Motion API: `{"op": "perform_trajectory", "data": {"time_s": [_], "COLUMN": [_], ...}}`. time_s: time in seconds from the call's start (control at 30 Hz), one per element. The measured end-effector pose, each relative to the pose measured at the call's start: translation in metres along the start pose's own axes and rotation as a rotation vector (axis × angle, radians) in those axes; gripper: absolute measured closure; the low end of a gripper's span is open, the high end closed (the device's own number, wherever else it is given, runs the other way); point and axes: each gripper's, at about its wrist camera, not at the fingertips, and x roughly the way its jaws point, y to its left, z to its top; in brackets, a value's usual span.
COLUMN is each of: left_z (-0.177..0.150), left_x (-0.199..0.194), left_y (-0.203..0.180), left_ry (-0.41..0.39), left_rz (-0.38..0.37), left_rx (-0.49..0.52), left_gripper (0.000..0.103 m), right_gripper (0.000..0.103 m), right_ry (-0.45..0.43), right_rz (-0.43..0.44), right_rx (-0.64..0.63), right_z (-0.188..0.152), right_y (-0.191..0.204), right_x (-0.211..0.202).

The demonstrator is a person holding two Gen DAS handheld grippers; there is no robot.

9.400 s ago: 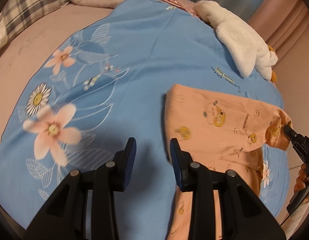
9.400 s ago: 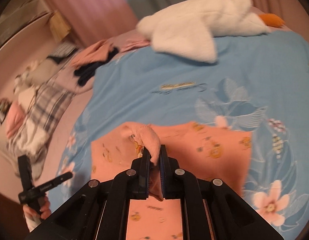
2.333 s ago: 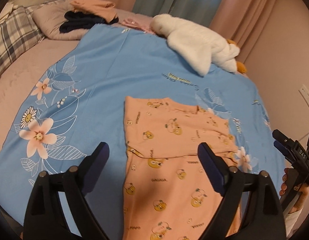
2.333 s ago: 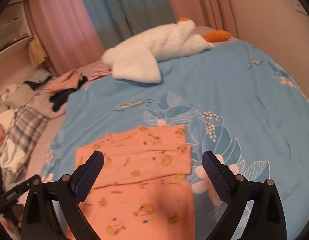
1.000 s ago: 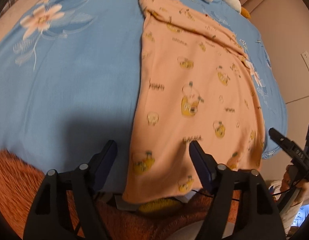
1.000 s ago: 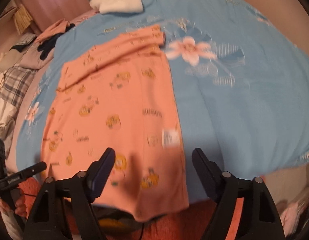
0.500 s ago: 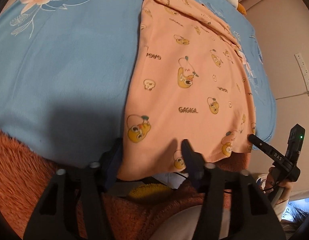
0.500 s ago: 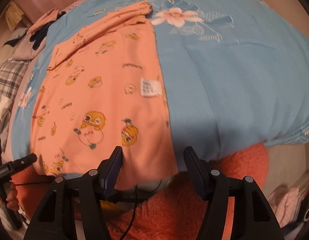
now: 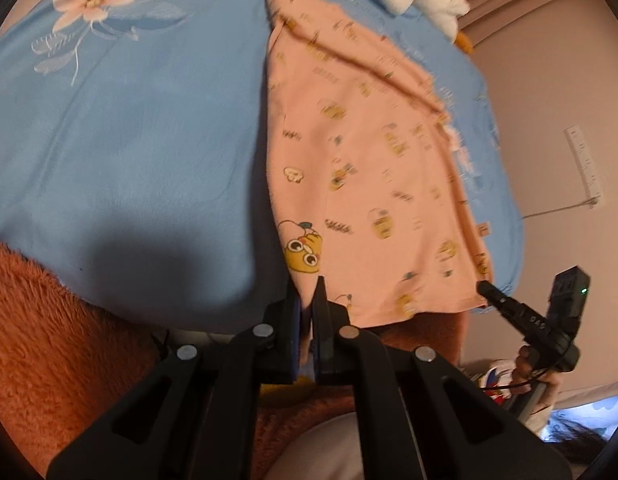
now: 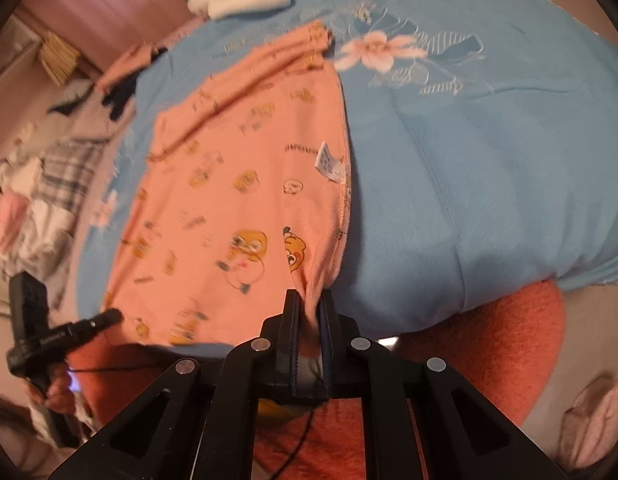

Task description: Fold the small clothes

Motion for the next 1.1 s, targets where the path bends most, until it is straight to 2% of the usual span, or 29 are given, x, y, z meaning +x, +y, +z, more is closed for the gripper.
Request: {"op": "perform_trajectory", "data": {"time_s": [0.17, 0.33, 0.6, 0.73, 0.8, 1.1], "left_z": [0.001, -0.002, -0.001, 0.001, 0.007, 0.057], "left_x": [-0.018, -0.03, -0.046, -0.046, -0.042, -0.024], "left_y": [-0.008, -0.015, -0.028, -0.029, -0.022, 0.0], "left_ry": [-0.042, -0.098, -0.156, -0.144, -0.124, -0.086], "left_rz": [-0.008, 0.001, -0.031, -0.049, -0.068, -0.09], "left_rx": [0.007, 0.008, 0.035, 0.056, 0.025, -0.07], "left_gripper": [0.1, 0.101, 0.101, 0.101, 0.1, 0.1], "right_gripper": [0.094, 0.097, 0.097, 0.097, 0.097, 0.097], "right_ry": [-0.055, -0.091, -0.139, -0.146, -0.144, -0.105], "right_rz": [0.048, 0.059, 0.097, 0.106, 0.113, 0.104], "right_rx": [0.005, -0.005, -0.019, -0.012, -0.001, 0.055], "right_z": [0.002, -0.001, 0.0, -0.001, 0.003, 0.052], "right_y": [0.004, 0.008, 0.014, 0.013, 0.008, -0.008], "right_x": [-0.016, -0.027, -0.042, -0.043, -0.041, -0.016]}}
